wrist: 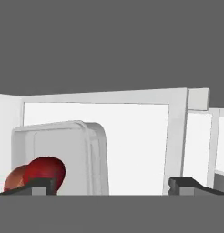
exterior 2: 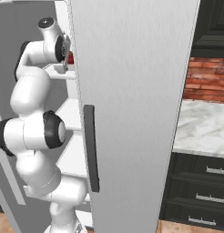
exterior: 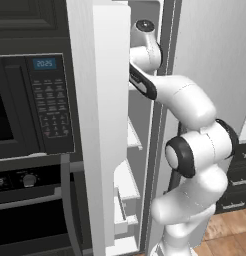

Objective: Take the tomato and onion out of the freezer and place them in the tupperware container on the counter. Then put the tupperware containing the vegetables back in the freezer.

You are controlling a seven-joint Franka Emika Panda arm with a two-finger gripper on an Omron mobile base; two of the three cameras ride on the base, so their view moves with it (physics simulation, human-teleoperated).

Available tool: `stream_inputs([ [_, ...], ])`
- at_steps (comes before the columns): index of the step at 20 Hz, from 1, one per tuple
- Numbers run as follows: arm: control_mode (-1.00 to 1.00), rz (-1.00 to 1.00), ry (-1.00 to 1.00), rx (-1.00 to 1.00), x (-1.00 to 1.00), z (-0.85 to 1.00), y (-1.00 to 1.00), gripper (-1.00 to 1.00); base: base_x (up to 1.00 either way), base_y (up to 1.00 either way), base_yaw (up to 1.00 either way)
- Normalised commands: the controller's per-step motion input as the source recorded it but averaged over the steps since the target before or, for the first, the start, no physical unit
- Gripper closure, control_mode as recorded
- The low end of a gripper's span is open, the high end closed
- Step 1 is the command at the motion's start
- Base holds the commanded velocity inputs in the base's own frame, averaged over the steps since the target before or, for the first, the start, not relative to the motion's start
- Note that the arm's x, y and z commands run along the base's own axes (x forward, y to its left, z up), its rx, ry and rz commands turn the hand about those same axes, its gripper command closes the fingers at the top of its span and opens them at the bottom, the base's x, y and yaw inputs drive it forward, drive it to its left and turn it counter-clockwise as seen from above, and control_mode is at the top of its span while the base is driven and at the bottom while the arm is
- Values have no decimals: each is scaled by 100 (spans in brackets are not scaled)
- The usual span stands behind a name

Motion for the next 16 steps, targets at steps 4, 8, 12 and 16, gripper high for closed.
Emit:
stream_inputs([
  [4, -100, 0, -19, 0, -100, 41, -19, -100, 0, 0, 0],
  [8, -100, 0, -17, 0, -100, 49, -31, -100, 0, 0, 0],
  [12, -100, 0, -11, 2, -100, 44, -30, -100, 0, 0, 0],
  [16, -100, 0, -5, 2, -100, 27, -21, -100, 0, 0, 0],
])
